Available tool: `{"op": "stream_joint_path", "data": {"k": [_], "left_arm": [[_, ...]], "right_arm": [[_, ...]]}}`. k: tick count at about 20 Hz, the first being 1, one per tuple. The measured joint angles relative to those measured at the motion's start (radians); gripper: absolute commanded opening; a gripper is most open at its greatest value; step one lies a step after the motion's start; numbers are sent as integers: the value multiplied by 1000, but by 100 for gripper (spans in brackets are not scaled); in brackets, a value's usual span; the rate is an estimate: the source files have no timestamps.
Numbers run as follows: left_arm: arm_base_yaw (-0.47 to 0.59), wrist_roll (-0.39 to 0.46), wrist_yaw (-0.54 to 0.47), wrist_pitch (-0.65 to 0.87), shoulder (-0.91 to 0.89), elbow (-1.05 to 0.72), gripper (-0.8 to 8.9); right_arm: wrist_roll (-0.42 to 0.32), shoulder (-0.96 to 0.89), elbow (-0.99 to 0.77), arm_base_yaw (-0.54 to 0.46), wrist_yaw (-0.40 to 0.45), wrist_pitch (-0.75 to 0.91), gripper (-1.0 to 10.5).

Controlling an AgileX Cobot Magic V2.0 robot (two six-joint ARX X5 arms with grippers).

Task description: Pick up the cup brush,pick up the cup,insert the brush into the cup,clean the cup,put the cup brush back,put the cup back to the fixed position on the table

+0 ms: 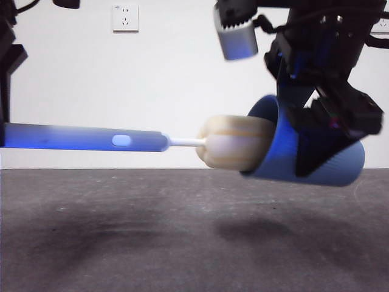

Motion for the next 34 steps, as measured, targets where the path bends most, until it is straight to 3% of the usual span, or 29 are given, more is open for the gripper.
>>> {"op": "stream_joint_path", "data": {"k": [10,16,22,28,34], "left_arm": [[-118,-117,23,103,0,0,-9],[-141,-163,-14,93,0,0,-8],[-140,-166,-116,-63,-53,0,-8],[-140,-183,-120,-118,-101,0,-8],[-141,-183,-45,2,-83,0,-9]], "right_arm": [[-21,71,0,154,34,61,-16],[-9,71,0,156,52,46,-16],[37,71,0,101,77,15,-16],[51,71,0,85,79,23,-16],[55,71,0,85,77,41,-16]]}}
